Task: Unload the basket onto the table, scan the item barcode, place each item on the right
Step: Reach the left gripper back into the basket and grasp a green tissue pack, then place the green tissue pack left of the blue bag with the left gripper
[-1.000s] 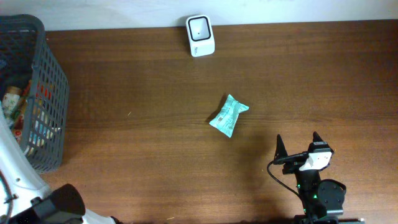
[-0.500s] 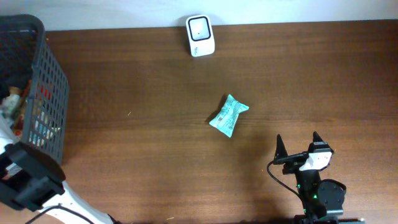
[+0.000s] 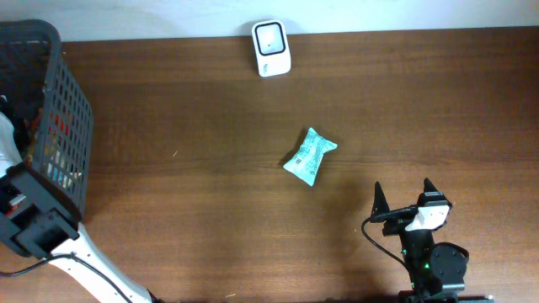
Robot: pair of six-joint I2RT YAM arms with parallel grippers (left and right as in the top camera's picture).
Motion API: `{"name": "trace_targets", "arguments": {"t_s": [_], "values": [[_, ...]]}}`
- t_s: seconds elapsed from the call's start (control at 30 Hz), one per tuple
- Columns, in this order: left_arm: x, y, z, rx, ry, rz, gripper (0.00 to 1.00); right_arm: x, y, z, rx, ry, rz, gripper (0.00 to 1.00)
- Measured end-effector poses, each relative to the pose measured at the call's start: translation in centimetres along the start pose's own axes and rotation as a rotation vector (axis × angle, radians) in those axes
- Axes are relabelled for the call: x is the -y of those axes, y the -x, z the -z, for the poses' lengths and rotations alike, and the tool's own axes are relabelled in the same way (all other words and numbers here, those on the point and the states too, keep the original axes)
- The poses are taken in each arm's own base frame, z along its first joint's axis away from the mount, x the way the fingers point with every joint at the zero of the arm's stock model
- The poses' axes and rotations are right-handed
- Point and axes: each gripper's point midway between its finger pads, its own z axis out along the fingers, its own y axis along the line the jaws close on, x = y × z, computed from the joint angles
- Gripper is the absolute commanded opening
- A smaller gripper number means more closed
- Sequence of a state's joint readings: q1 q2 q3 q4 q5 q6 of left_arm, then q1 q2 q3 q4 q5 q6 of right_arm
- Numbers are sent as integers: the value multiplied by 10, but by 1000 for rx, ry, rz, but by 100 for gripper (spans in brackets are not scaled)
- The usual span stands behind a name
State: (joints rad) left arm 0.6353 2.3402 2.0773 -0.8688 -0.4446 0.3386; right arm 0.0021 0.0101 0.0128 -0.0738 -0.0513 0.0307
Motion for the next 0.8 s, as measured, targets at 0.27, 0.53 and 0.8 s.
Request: {"name": "trace_targets", "arguments": {"t_s": [0.27,0.53,0.8], "values": [[-12,-4,29,-8,35,58,0,0,0,0,0,0,0,99],[30,29,343,581,-187,73,0,0,0,0,0,0,0,99],[334,-83,446,577,-570,-558,0,0,0,0,0,2,0,99]]}}
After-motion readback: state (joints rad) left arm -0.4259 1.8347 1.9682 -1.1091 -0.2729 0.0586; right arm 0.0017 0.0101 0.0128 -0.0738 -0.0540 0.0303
